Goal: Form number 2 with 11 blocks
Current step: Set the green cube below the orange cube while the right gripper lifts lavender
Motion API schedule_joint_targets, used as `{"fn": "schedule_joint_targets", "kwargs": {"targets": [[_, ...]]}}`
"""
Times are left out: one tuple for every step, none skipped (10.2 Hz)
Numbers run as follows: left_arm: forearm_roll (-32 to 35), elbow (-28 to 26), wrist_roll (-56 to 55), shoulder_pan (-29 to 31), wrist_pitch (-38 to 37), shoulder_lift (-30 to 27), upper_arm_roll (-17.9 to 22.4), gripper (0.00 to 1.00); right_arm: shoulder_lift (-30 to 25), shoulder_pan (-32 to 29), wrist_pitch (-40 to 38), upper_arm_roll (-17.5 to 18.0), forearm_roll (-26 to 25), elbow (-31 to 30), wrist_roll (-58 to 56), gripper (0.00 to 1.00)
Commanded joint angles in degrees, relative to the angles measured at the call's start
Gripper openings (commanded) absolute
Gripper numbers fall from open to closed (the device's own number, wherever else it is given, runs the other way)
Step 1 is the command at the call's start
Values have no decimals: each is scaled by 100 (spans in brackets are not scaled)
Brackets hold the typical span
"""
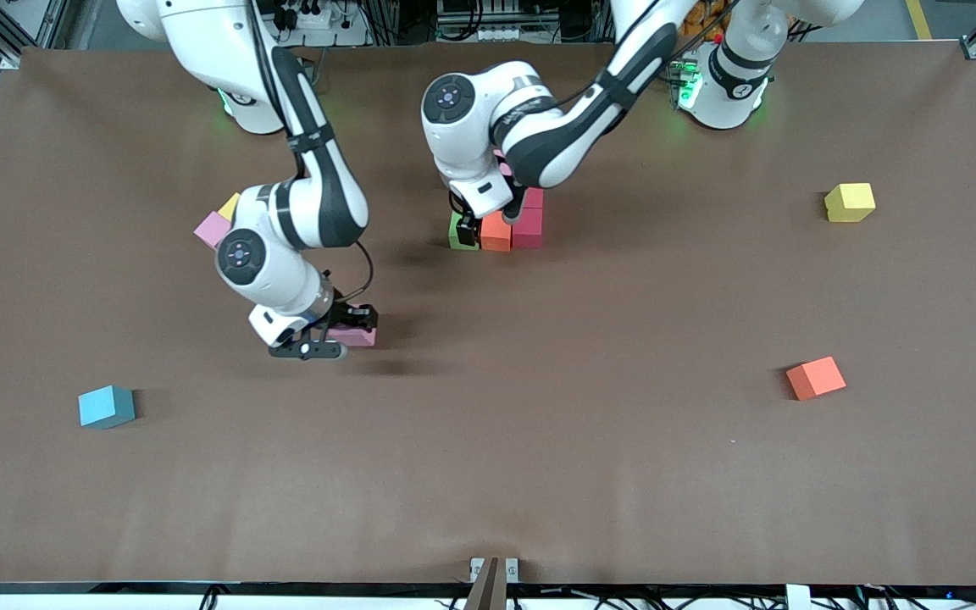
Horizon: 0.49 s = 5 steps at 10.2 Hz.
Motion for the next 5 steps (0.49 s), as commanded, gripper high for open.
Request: {"fn": "schedule_joint_targets", "kwargs": {"targets": [[69, -91, 968, 468, -402, -386, -175, 100, -3, 433, 183, -21, 63, 10, 616, 27], [52, -99, 1556, 670, -570, -491, -175, 100, 85, 661, 202, -21, 63, 105, 967, 27], [52, -99, 2023, 863, -702, -553, -175, 100, 207, 872, 193, -30, 63, 237, 1353, 27], [52, -99, 2645, 1074, -886, -624, -175, 100, 339, 1057, 193, -30, 55, 360, 1705, 27], [52, -91, 3487, 1285, -1114, -746, -175, 100, 479, 1224, 193, -30, 54, 483, 1987, 26]]}}
